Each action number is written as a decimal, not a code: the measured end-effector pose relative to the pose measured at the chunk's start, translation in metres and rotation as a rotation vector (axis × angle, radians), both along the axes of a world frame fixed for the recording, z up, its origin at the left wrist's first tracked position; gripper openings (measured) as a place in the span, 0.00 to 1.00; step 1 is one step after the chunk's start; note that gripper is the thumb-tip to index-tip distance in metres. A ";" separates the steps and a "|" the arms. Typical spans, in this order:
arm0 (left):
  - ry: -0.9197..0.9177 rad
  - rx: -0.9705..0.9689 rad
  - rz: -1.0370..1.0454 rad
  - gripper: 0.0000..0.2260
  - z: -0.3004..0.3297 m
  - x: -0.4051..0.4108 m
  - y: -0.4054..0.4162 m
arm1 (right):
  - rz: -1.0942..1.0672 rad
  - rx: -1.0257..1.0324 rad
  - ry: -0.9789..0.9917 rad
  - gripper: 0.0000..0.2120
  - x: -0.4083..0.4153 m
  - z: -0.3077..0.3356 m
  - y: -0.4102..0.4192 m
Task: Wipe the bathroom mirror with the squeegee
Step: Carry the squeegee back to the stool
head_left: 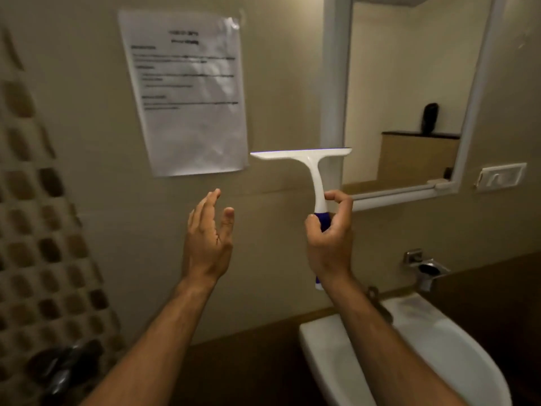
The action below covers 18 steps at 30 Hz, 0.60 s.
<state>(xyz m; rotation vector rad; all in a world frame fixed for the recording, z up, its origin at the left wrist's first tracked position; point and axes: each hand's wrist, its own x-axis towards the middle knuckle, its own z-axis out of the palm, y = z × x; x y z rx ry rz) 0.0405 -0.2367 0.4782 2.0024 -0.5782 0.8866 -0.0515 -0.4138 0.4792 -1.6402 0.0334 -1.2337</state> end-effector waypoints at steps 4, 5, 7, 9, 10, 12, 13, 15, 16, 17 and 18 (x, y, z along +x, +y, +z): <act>0.095 0.128 0.078 0.30 -0.056 -0.025 0.087 | 0.029 0.009 0.171 0.20 -0.015 -0.058 0.072; 0.123 0.143 0.091 0.30 -0.070 -0.033 0.104 | 0.039 0.022 0.215 0.20 -0.019 -0.073 0.087; 0.193 0.180 0.133 0.29 -0.102 -0.053 0.141 | 0.054 0.056 0.315 0.20 -0.029 -0.106 0.123; 0.269 0.263 0.189 0.30 -0.138 -0.074 0.175 | 0.082 0.116 0.400 0.18 -0.041 -0.135 0.155; 0.301 0.312 0.208 0.30 -0.155 -0.083 0.187 | 0.104 0.152 0.444 0.18 -0.047 -0.147 0.167; 0.384 0.415 0.240 0.31 -0.196 -0.103 0.214 | 0.144 0.210 0.568 0.18 -0.059 -0.177 0.192; 0.432 0.458 0.251 0.32 -0.217 -0.114 0.226 | 0.155 0.239 0.622 0.18 -0.067 -0.192 0.203; 0.531 0.507 0.260 0.33 -0.255 -0.134 0.244 | 0.164 0.298 0.720 0.18 -0.082 -0.223 0.219; 0.582 0.511 0.261 0.34 -0.272 -0.144 0.251 | 0.173 0.322 0.772 0.18 -0.089 -0.238 0.226; 0.627 0.504 0.264 0.34 -0.286 -0.153 0.256 | 0.188 0.337 0.819 0.18 -0.094 -0.251 0.231; 0.665 0.495 0.269 0.34 -0.298 -0.161 0.260 | 0.210 0.339 0.858 0.18 -0.098 -0.262 0.234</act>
